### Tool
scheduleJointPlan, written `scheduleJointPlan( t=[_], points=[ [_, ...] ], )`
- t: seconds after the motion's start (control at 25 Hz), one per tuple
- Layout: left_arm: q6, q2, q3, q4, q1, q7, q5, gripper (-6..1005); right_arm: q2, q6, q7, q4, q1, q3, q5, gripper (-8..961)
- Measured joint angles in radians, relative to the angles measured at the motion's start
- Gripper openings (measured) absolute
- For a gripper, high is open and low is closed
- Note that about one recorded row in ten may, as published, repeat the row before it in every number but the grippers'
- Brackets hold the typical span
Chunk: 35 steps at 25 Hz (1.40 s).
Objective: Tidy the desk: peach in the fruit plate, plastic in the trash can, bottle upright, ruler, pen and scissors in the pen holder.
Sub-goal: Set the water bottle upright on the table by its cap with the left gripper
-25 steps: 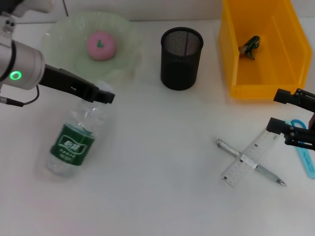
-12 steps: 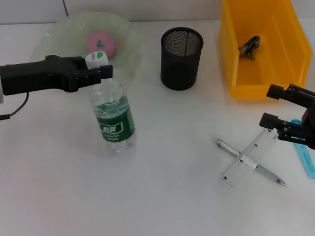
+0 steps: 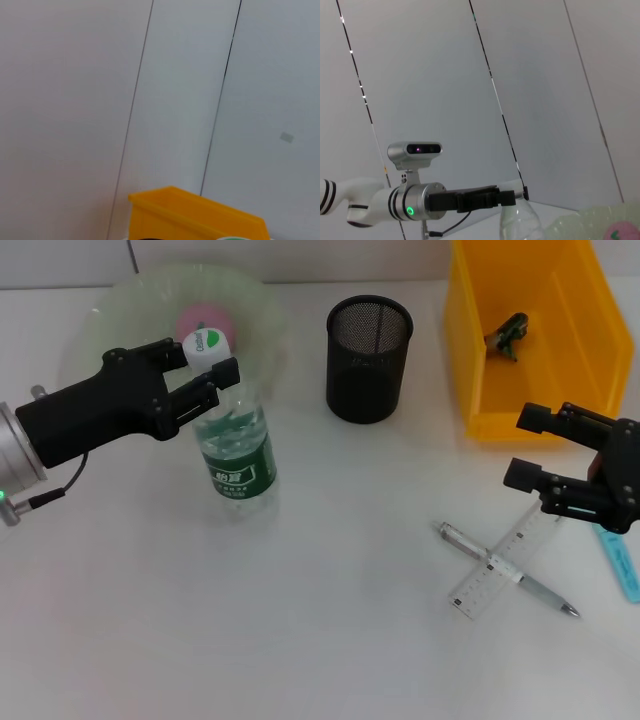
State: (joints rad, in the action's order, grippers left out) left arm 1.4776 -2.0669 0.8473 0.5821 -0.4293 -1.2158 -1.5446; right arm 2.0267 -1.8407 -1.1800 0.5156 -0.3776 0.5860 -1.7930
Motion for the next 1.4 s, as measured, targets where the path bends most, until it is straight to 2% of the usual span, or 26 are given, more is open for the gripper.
scheduleJointPlan(
  t=[0.08, 0.12, 0.28, 0.32, 0.44, 1.04, 1.4],
  points=[
    [-0.003, 0.000, -0.001, -0.014, 0.000, 0.029, 0.006, 433, 0.000, 0.001, 0.000, -0.006, -0.001, 0.000, 0.000, 789],
    [-0.009, -0.002, -0.003, -0.043, 0.005, 0.122, 0.020, 434, 0.000, 0.002, 0.000, -0.009, -0.001, 0.000, 0.000, 789],
    [-0.009, -0.003, -0.005, -0.074, 0.010, 0.225, 0.044, 434, 0.004, 0.013, 0.001, -0.013, -0.002, 0.000, 0.000, 788],
    [-0.009, -0.004, -0.006, -0.106, 0.016, 0.300, 0.085, 434, 0.006, 0.016, 0.001, -0.013, -0.002, 0.000, 0.000, 788],
    [-0.007, -0.003, -0.008, -0.139, 0.023, 0.359, 0.137, 434, 0.009, 0.023, 0.002, -0.013, -0.003, 0.000, 0.000, 787],
    [-0.080, -0.005, -0.065, -0.169, 0.035, 0.375, 0.155, 458, 0.012, 0.035, 0.005, -0.020, -0.005, 0.000, -0.001, 785],
    [-0.071, -0.005, -0.093, -0.199, 0.036, 0.373, 0.170, 482, 0.012, 0.038, 0.005, -0.023, -0.007, 0.000, 0.000, 784]
  ],
)
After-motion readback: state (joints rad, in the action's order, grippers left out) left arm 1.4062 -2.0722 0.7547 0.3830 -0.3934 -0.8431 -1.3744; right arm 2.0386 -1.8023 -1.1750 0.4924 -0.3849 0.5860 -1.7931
